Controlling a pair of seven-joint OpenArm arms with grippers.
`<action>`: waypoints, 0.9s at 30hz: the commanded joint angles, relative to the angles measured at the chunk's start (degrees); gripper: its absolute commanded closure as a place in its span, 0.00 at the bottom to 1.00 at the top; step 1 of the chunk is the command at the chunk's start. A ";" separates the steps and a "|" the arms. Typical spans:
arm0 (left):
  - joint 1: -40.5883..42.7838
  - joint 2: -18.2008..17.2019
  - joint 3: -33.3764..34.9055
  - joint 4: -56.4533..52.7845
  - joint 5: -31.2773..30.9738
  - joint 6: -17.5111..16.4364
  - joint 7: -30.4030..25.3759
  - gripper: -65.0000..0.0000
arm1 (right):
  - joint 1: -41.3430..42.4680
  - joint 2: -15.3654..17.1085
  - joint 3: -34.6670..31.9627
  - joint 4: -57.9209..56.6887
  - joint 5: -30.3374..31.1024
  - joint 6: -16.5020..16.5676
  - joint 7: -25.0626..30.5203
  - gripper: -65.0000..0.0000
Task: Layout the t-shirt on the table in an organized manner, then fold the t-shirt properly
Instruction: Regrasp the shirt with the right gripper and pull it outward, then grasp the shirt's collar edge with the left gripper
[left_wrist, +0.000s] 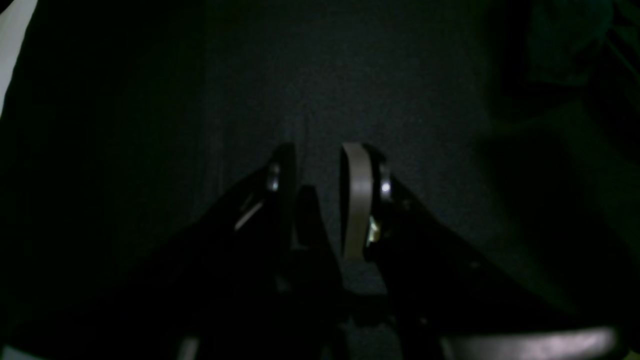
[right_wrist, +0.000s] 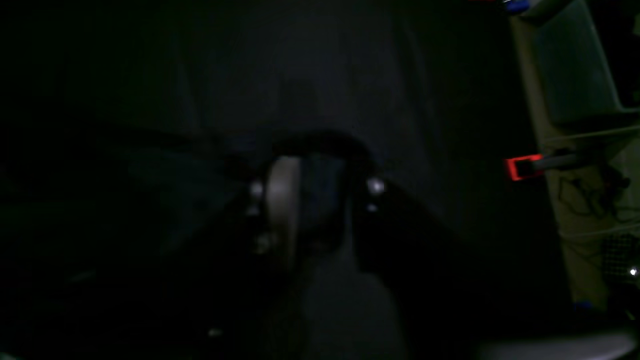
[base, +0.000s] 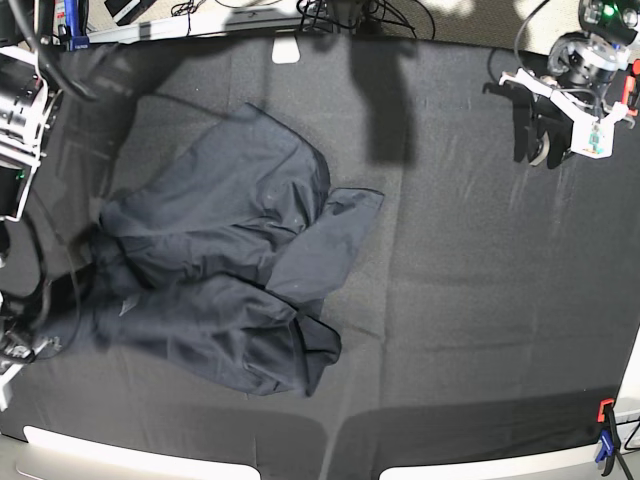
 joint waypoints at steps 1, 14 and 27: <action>0.17 -0.33 -0.26 0.96 -0.55 0.04 -1.16 0.78 | 2.01 1.18 0.26 0.92 0.39 0.46 1.22 0.64; -3.80 -0.33 3.43 0.96 -6.69 -5.07 -0.28 0.78 | 0.11 2.40 0.33 0.98 1.18 3.82 -5.18 0.64; -18.49 2.47 24.68 -3.56 1.97 0.20 3.21 0.78 | -15.54 8.94 14.34 0.98 5.60 5.90 -3.19 0.64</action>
